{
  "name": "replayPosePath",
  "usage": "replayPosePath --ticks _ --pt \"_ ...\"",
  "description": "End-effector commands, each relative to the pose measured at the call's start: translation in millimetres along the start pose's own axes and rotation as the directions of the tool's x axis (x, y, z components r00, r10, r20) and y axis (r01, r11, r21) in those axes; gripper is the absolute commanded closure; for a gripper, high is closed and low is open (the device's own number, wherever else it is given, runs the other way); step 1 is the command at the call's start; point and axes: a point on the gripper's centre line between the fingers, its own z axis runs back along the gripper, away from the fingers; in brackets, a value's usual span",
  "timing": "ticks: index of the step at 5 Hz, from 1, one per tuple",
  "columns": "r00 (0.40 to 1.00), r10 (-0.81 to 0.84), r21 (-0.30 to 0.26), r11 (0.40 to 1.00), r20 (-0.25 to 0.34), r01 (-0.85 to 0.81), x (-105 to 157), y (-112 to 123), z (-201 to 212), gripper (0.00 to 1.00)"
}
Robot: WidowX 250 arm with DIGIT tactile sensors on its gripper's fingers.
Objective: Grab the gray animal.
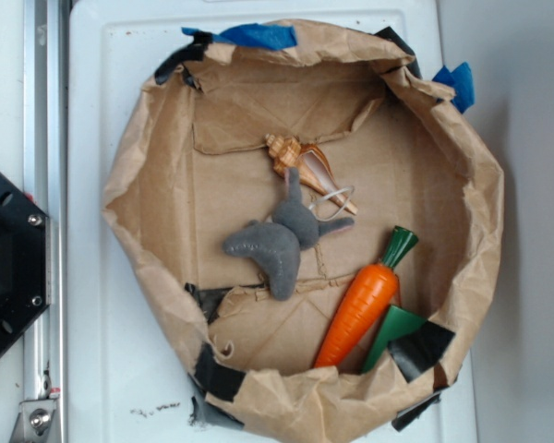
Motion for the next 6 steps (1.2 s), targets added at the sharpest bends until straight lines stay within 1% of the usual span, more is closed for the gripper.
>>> replayPosePath --ticks 1,2,3,4,5,6 --pt "1.000 0.000 0.000 1.000 0.000 0.000 0 0 0 0.00" --pt "0.999 0.045 0.045 0.998 -0.024 -0.044 27 -10 -18 0.00" --pt "0.991 0.129 0.051 0.991 -0.036 -0.127 49 -1 -32 0.00" --pt "0.978 0.194 0.042 0.981 -0.078 -0.192 61 3 -53 0.00" --pt "0.925 0.380 0.015 0.925 -0.010 -0.379 74 17 -78 0.00" --pt "0.890 0.456 0.007 0.890 0.003 -0.456 101 39 -98 0.00"
